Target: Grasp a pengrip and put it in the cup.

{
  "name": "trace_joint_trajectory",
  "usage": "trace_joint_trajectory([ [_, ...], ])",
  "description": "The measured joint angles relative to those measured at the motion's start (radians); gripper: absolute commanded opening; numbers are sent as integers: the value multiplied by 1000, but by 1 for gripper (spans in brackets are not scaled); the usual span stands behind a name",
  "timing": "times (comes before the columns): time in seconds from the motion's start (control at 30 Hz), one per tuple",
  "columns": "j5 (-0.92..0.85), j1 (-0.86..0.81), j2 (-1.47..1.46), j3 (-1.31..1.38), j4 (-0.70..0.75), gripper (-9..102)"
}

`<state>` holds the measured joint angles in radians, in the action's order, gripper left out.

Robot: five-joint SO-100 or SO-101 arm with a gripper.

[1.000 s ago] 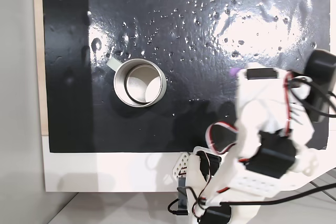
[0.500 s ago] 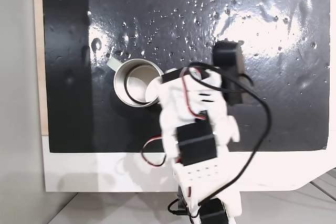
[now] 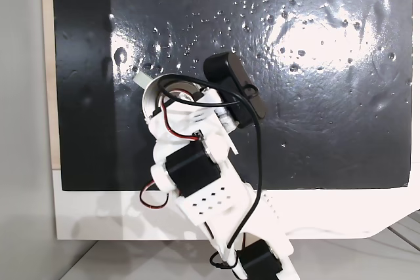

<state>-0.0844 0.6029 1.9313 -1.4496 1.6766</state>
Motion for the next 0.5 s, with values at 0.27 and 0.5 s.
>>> trace_joint_trajectory([
  [0.27,-5,14,-2,-9,-25,19],
  [0.5,-5,14,2,-37,-28,40],
])
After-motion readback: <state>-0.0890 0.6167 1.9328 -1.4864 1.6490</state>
